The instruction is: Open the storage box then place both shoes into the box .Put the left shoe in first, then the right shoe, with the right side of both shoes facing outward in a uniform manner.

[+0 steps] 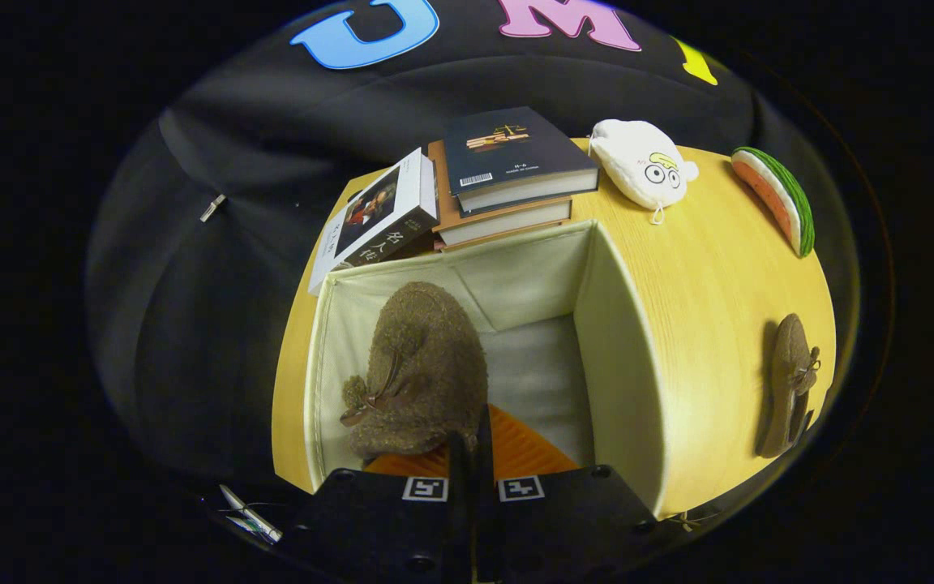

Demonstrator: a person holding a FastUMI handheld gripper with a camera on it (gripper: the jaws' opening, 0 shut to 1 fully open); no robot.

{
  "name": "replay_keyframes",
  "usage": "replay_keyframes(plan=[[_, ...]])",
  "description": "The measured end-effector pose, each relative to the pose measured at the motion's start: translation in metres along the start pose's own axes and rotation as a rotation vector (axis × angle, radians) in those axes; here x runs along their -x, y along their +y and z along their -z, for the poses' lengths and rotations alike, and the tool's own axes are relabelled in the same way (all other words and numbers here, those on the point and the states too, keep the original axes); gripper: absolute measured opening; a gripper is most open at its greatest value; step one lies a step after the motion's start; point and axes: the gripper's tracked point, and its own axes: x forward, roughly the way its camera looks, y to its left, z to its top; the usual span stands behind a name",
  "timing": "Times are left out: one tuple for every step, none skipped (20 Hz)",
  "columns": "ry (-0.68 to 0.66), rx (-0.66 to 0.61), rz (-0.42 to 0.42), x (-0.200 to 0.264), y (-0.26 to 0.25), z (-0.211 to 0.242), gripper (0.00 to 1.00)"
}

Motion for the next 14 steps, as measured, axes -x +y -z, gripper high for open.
replay_keyframes(plan=[[0.008,-0.004,-0.003,-0.003,0.006,0.004,0.08],[0.009,0.003,0.005,-0.005,0.009,0.007,0.08],[0.006,0.011,0.004,-0.006,0.012,0.008,0.08],[-0.002,0.015,-0.003,-0.006,0.015,0.007,0.08],[0.003,0.016,-0.014,-0.006,0.018,0.009,0.08],[0.012,0.012,-0.033,-0.006,0.020,0.010,0.08],[0.016,0.006,-0.060,-0.004,0.025,0.010,0.11],[0.016,0.003,-0.078,-0.004,0.027,0.010,0.14],[0.019,0.006,-0.104,-0.001,0.031,0.011,0.21],[0.032,0.026,-0.119,0.000,0.033,0.016,0.36],[0.044,0.054,-0.125,0.001,0.032,0.021,0.51],[0.051,0.083,-0.120,0.002,0.030,0.027,0.65],[0.044,0.095,-0.138,0.004,0.033,0.029,0.80],[0.041,0.086,-0.181,0.007,0.041,0.026,0.88]])
